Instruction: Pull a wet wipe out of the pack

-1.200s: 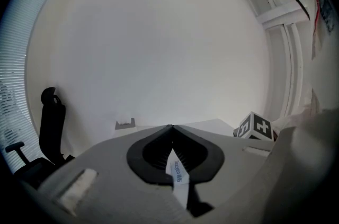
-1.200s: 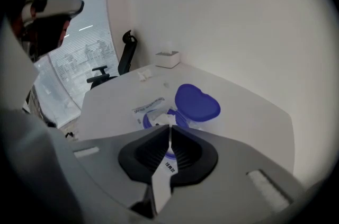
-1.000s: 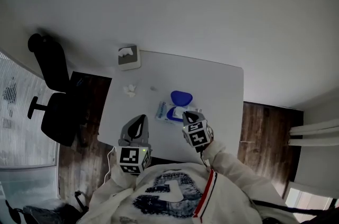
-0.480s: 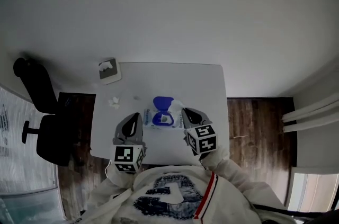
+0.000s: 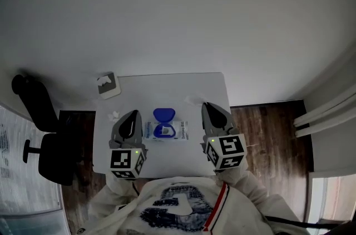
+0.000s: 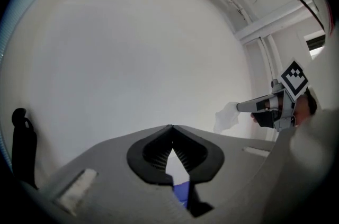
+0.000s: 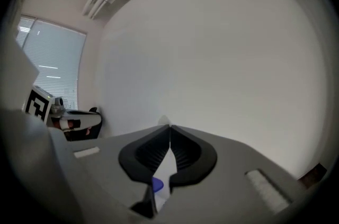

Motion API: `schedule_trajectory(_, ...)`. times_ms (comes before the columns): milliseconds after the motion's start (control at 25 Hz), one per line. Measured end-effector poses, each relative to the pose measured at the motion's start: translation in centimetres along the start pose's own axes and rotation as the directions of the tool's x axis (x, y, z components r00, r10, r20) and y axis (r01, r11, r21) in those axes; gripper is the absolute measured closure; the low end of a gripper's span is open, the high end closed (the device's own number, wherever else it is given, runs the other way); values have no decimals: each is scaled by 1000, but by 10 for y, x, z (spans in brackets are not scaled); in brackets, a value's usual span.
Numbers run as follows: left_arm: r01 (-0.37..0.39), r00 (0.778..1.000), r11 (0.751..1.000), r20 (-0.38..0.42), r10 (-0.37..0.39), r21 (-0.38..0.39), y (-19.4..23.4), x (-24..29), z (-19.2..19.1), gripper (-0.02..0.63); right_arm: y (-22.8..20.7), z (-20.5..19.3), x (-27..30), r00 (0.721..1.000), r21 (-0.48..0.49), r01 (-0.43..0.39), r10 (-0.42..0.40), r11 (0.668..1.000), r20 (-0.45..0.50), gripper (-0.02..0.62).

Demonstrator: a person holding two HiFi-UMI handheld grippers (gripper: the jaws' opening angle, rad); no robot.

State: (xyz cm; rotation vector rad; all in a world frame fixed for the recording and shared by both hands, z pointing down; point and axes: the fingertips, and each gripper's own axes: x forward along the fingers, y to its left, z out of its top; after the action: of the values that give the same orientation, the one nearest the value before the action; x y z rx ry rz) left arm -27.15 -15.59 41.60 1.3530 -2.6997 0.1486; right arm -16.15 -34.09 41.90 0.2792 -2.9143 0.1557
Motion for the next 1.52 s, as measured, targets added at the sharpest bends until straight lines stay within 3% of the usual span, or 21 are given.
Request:
schedule_trajectory(120, -8, 999, 1000, 36, 7, 22, -5, -3, 22, 603, -9, 27, -13, 998, 8, 14, -14, 1000, 67, 584)
schedule_trajectory(280, -25, 998, 999, 60, 22, 36, -13, -6, 40, 603, -15, 39, -24, 994, 69, -25, 17, 997, 110, 584)
schedule_trajectory(640, -5, 998, 998, 64, 1, 69, -22, -21, 45, 603, -6, 25, -38, 996, 103, -20, 11, 995, 87, 584)
schedule_trajectory(1160, 59, 996, 998, 70, -61, 31, 24, -123, 26, 603, 85, 11, -99, 992, 92, 85, -93, 992, 83, 584)
schedule_trajectory(1520, 112, 990, 993, 86, -114, 29, 34, -204, 10, 603, 132, -1, -153, 977, 88, 172, -182, 981, 111, 584)
